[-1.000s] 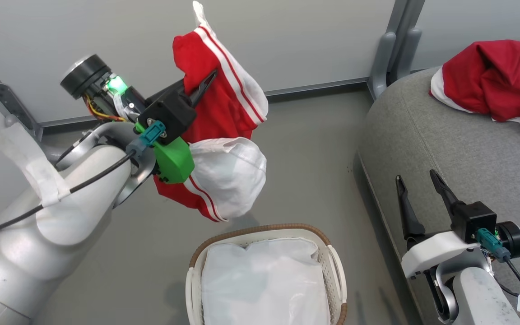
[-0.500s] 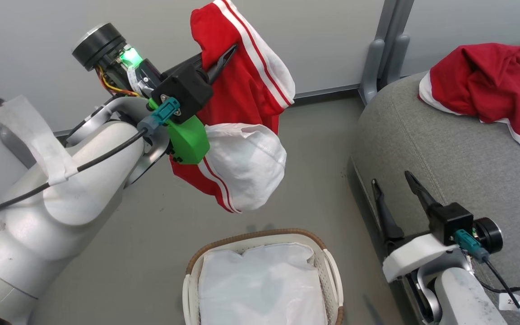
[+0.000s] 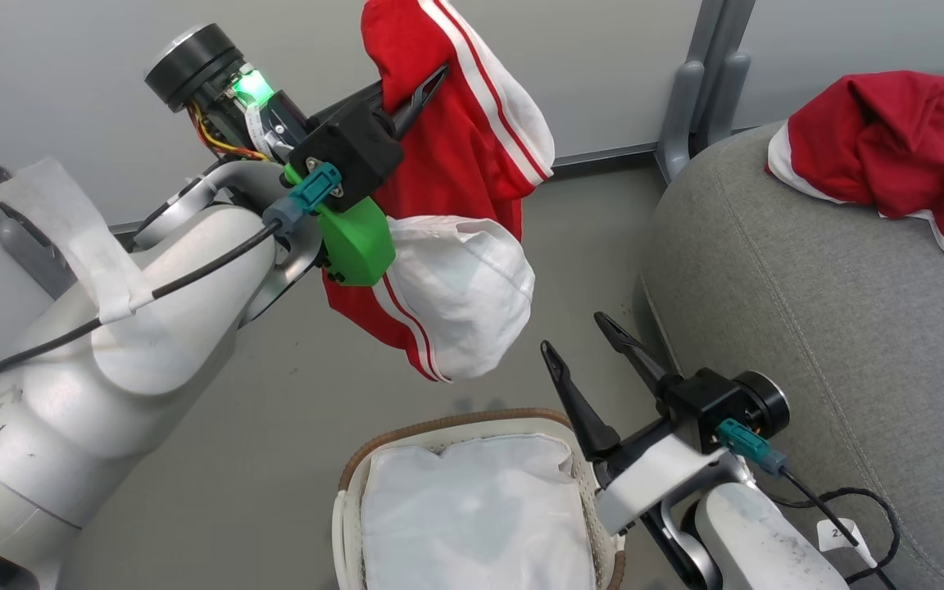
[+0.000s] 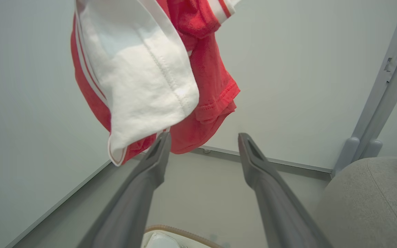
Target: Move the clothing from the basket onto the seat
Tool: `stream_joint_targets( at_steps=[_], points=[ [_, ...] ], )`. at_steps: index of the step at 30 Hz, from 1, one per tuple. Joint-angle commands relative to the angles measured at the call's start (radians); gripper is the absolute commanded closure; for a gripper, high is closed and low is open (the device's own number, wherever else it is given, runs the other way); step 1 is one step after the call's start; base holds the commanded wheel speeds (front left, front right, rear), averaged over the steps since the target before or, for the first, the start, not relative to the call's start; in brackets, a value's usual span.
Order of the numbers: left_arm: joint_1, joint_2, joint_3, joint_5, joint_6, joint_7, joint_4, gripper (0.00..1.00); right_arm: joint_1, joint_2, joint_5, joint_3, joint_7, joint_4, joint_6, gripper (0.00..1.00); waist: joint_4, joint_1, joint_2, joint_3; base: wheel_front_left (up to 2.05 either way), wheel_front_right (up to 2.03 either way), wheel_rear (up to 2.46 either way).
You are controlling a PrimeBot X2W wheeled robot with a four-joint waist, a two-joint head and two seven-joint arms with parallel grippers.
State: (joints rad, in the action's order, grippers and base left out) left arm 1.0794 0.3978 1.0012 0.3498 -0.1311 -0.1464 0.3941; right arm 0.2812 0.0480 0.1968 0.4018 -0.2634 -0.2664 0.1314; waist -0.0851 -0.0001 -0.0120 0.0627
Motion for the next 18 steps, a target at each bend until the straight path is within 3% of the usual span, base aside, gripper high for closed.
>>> stream_joint_targets(
  at_steps=[1,18],
  points=[
    [0.021,-0.004,-0.001,0.002,0.004,-0.007,0.002,1.00,0.017,0.004,0.018,0.019,-0.002,0.003,-0.001,0.00,0.001,0.0001,0.0120,0.001,0.00,0.00,0.00],
    [0.071,-0.064,0.035,0.009,0.004,-0.008,-0.010,1.00,0.146,0.004,0.388,0.198,-0.002,-0.128,-0.001,0.00,0.044,0.0001,0.0120,0.005,0.00,0.00,0.00]
  ],
)
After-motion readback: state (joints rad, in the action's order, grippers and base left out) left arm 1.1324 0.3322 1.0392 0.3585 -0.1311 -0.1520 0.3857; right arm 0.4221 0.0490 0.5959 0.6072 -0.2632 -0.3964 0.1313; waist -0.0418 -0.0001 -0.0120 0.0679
